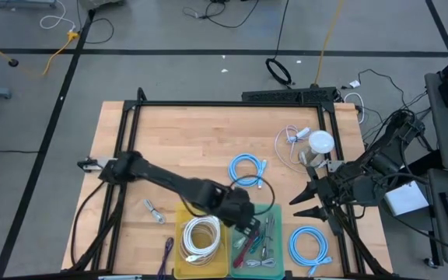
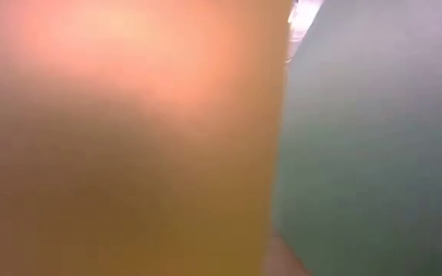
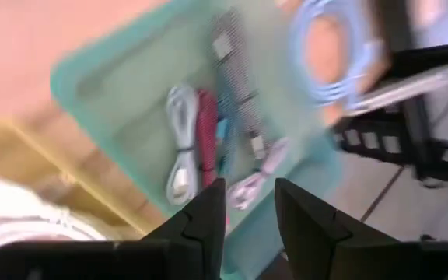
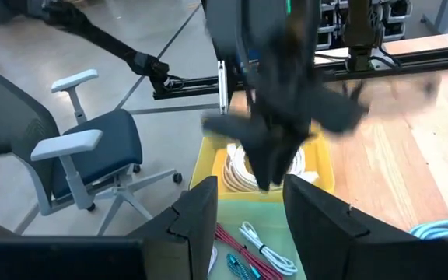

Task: Pick & Place USB Port
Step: Put the top large blue charger into the yellow bin

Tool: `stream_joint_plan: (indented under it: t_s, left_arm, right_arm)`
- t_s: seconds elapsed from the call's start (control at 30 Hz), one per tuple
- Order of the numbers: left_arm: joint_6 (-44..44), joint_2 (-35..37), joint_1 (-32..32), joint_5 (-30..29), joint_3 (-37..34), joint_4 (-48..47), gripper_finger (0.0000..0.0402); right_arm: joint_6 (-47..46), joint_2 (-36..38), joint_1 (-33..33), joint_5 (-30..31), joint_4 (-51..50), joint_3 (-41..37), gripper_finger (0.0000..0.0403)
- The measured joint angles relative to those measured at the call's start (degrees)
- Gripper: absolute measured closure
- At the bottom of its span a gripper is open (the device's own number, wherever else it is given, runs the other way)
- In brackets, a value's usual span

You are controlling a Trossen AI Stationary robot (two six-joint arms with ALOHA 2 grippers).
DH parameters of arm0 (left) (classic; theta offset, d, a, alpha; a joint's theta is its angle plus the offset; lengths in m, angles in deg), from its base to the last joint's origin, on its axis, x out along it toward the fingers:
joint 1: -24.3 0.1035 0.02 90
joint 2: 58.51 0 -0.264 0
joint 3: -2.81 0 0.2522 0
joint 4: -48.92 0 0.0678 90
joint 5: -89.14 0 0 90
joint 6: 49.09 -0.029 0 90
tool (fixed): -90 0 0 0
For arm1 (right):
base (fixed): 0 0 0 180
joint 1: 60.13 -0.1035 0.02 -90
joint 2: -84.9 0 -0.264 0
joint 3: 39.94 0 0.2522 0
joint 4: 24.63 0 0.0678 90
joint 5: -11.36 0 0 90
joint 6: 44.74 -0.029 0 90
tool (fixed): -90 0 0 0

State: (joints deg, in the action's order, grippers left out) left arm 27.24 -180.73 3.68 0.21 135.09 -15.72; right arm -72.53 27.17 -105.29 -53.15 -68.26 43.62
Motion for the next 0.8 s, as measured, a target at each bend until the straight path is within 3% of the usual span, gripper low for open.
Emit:
stream_joint_plan:
  t_s: [0.1,0.23,0.47,0.53,0.63,0.8]
  left_arm:
    - [-6.29,4.29,-1.23,-3.08,0.00,-0.87,0.0287]
    - [-14.42,8.56,-4.94,-1.60,0.11,-7.42,0.0287]
    - [-18.88,9.89,-14.08,4.96,-0.10,-39.72,0.0287]
    - [-24.89,10.90,-15.96,4.66,-3.21,-39.22,0.0287]
    - [-27.58,13.51,-18.39,-0.36,-8.76,-38.71,0.0291]
    - [-32.57,19.57,-18.90,0.73,-25.45,-38.76,0.0317]
  right_arm:
    - [-0.03,0.00,0.00,-0.01,0.00,0.00,0.0264]
    - [-0.48,0.00,0.00,-0.12,-0.41,0.00,0.0264]
    - [-0.68,0.00,0.00,1.52,-0.57,0.00,0.0264]
    - [-0.96,0.00,0.00,3.49,-0.57,0.00,0.0264]
    - [-0.99,-0.02,0.11,7.26,-0.47,0.00,0.0264]
    - [-1.20,0.00,0.17,14.23,0.55,-1.51,0.0264]
